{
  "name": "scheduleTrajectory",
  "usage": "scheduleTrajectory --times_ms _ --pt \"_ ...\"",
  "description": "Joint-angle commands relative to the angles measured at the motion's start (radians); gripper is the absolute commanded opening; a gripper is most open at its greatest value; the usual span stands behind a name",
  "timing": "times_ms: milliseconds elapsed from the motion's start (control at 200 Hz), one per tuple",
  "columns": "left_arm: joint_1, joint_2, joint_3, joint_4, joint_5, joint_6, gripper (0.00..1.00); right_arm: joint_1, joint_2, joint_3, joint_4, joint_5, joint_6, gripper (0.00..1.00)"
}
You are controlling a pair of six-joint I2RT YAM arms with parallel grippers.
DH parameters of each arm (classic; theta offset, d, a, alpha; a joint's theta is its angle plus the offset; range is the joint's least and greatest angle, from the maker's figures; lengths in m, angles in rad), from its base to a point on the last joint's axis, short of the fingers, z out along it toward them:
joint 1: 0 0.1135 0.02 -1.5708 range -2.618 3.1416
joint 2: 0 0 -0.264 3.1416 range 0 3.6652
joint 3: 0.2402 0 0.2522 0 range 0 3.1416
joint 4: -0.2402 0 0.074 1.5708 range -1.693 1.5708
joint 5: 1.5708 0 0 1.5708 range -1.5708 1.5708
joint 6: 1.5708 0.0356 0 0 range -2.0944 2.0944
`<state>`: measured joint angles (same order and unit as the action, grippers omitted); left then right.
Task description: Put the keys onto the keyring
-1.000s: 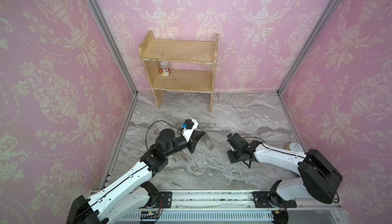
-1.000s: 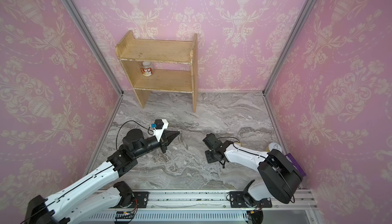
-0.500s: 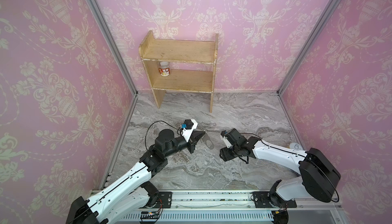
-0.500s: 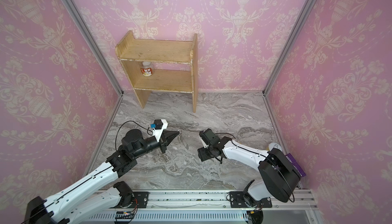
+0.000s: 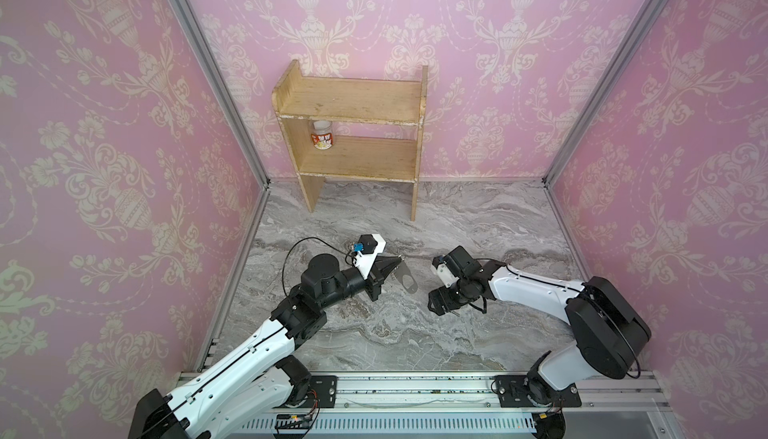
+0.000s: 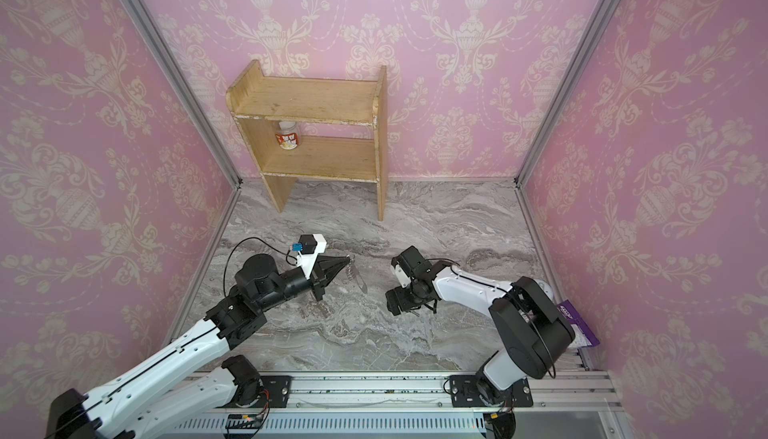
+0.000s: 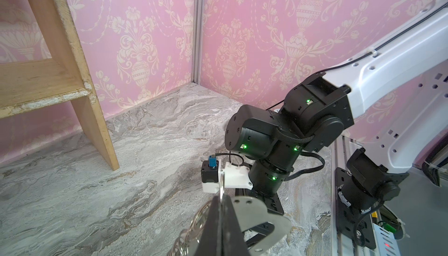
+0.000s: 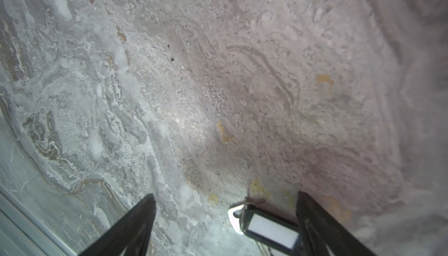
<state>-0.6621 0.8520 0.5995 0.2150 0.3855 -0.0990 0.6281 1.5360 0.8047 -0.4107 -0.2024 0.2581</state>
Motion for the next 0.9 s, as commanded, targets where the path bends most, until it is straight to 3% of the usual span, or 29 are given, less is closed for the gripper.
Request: scheduleTrajectory --times_ms 0,215,355,465,565,675,896 --pt "0.01 -0.019 0.026 -0.002 -0.007 -0.007 0.0 0.003 -0.043 -0.052 -0.048 -0.044 0.069 0.9" --pt "0.01 -0.012 0.017 0.01 -0.002 -0.01 0.0 0.062 -0.05 -0.072 -0.051 -0.047 0.123 0.87" --pt "0.01 -0.007 0.018 0.018 -0.001 -0.011 0.0 0.122 -0.076 -0.053 -0.069 0.139 0.146 0.83" --pt "0.01 -0.009 0.019 0.019 0.004 -0.013 0.0 0.156 -0.116 -0.07 -0.054 0.284 0.181 0.74" --pt "0.01 -0.013 0.025 0.009 0.005 -0.01 0.0 0.174 -0.16 -0.105 -0.026 0.373 0.199 0.58" --pt "0.01 -0.015 0.027 0.001 0.007 -0.007 0.0 0.187 -0.195 -0.142 0.029 0.392 0.195 0.46" --pt "0.01 -0.006 0.032 0.0 0.013 -0.007 0.0 0.187 -0.172 -0.161 0.092 0.356 0.153 0.34"
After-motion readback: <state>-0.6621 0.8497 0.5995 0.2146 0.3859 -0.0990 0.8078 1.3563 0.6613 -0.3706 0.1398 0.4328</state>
